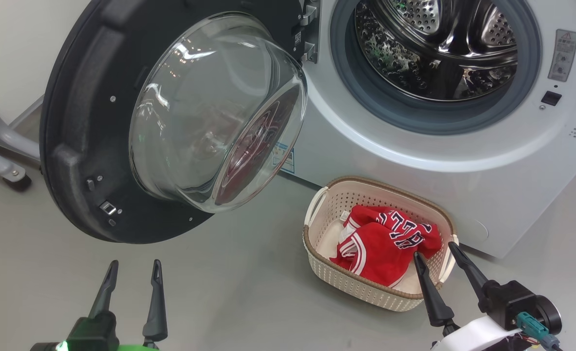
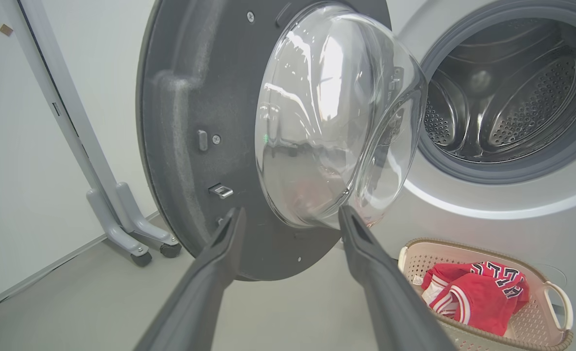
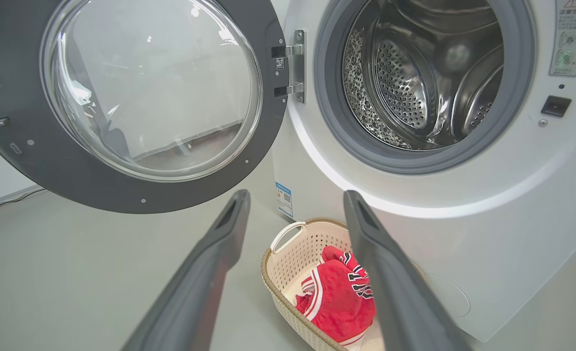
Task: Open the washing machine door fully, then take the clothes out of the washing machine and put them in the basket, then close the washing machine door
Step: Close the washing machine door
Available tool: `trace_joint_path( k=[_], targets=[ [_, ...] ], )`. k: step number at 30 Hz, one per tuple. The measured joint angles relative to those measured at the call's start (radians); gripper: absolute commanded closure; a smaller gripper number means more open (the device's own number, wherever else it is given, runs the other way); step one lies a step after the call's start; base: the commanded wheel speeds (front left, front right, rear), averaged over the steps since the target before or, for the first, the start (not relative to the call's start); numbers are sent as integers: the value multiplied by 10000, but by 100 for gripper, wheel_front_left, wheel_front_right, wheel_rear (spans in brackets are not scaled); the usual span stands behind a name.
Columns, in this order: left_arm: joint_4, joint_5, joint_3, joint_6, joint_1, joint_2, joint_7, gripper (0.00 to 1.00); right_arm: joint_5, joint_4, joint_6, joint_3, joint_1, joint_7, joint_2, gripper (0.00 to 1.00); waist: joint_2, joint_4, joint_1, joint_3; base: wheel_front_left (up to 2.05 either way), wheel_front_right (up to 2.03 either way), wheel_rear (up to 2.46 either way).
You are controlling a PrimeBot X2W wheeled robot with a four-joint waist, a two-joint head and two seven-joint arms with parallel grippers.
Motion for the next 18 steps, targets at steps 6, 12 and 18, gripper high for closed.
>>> trace_joint_path(
  k=[6,12,18],
  targets=[
    [-27,0,-17,0,22,-2,-2,100,0,40,0,0,-1,0,6,0,0,-13,0,-12,0,0,0],
    [-77,-40,-77,2,29,-4,-15,100,0,75,0,-10,-1,0,4,0,0,-24,0,3,0,0,0],
    [-579,-683,-127,-13,27,-10,-234,100,0,75,-8,-15,-1,0,2,0,0,-22,0,35,0,0,0]
  ],
)
